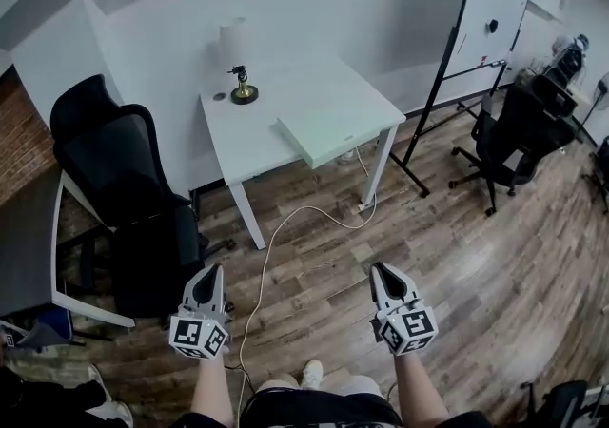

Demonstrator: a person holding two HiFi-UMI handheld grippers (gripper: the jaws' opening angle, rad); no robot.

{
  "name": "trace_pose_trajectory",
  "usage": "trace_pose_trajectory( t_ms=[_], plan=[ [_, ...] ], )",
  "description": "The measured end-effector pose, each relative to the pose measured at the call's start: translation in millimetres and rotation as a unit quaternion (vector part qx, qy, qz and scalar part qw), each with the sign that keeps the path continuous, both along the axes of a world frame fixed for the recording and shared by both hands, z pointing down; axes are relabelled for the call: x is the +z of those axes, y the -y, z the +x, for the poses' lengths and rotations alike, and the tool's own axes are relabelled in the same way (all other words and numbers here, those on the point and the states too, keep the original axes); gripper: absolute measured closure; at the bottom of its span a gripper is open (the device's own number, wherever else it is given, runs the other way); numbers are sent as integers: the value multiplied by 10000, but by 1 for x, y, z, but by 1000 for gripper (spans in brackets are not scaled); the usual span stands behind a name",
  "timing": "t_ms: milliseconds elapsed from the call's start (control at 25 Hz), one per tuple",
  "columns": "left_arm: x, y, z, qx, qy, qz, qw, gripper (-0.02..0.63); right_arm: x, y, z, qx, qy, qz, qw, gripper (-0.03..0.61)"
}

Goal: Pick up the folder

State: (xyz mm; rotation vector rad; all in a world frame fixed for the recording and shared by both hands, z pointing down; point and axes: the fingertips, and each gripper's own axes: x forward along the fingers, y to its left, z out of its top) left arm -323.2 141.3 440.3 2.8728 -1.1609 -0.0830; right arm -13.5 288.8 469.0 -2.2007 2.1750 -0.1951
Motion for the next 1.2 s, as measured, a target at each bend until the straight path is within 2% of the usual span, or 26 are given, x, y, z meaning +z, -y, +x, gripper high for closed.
trace_pose_trajectory(
  t_ms=[160,240,440,800,1040,1200],
  plan=[
    [3,8,16,120,32,-32,9999,601,7,14,5,-208,472,-58,9986,531],
    [4,11,24,175,33,-47,9998,601,11,18,9,-248,542,-115,9982,439],
    [9,23,44,258,47,-78,9996,601,19,31,19,-311,647,-185,9973,387],
    [21,74,87,283,-16,-158,9995,601,28,86,55,-357,957,-194,9946,357],
    [32,126,117,238,10,-250,9994,601,36,139,86,-433,1005,-349,9934,356],
    [37,164,138,177,-36,-317,9993,601,42,181,103,-680,917,-519,9921,356]
  ],
)
